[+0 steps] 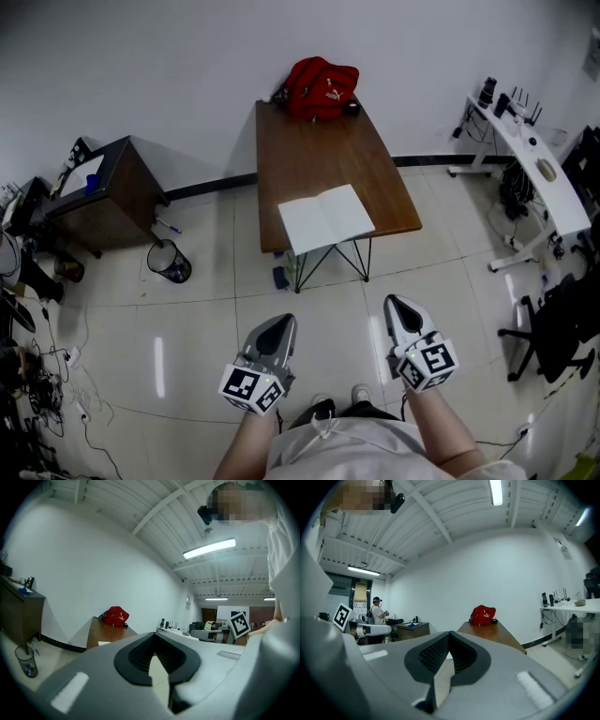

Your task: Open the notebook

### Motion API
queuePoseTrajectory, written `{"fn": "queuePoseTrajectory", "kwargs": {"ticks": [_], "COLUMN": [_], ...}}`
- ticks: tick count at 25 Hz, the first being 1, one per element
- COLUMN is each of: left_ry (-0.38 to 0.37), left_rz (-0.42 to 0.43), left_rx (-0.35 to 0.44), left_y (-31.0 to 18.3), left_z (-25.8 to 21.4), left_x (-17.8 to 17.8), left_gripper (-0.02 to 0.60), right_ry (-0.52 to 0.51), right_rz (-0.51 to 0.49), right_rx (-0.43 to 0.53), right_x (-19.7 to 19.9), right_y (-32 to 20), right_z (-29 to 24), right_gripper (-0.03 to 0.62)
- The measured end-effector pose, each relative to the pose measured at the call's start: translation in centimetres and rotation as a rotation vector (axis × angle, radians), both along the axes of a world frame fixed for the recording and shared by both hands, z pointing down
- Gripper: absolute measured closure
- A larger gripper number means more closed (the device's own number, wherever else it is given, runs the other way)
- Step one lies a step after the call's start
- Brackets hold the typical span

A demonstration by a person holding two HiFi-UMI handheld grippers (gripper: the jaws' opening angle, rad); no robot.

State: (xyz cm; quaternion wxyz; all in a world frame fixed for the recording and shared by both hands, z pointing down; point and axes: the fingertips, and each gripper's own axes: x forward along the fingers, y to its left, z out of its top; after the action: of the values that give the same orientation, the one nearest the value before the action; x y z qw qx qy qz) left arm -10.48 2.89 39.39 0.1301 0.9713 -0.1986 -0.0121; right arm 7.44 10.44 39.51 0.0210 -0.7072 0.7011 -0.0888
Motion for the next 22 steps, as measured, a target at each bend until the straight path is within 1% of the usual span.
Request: {"fn": "queuePoseTrajectory", "kwargs": {"ticks": [6, 13, 19, 22], "left_ry": [0.006, -0.004, -0.009, -0.032], "left_rz": [-0.050, -0.103, -0.123, -0.137], "left_rx": [0.029, 0.044, 0.065, 0.072], "left_y": [1.4, 2.5, 2.8, 2.8], "left_z": [-1.2, -1.6, -2.1, -1.9], "left_x": [-0.5, 0.3, 0.9, 1.3], "left_gripper": [0.577, 0.577, 0.577, 0.577], "right_ry": [0.033, 0.039, 0.050, 0.063], "right_rz": [-0.074, -0.122, -0.162, -0.168], "right_rx": [-0.016, -0.061, -0.047, -0.031], "right_x": [-1.3, -0.7, -0.6, 0.0], "right_y": [1.9, 2.4, 2.1, 2.1], "right_z": [-0.4, 0.1, -0.5, -1.1], "right_gripper": [0.591, 0.591, 0.592, 0.591]}}
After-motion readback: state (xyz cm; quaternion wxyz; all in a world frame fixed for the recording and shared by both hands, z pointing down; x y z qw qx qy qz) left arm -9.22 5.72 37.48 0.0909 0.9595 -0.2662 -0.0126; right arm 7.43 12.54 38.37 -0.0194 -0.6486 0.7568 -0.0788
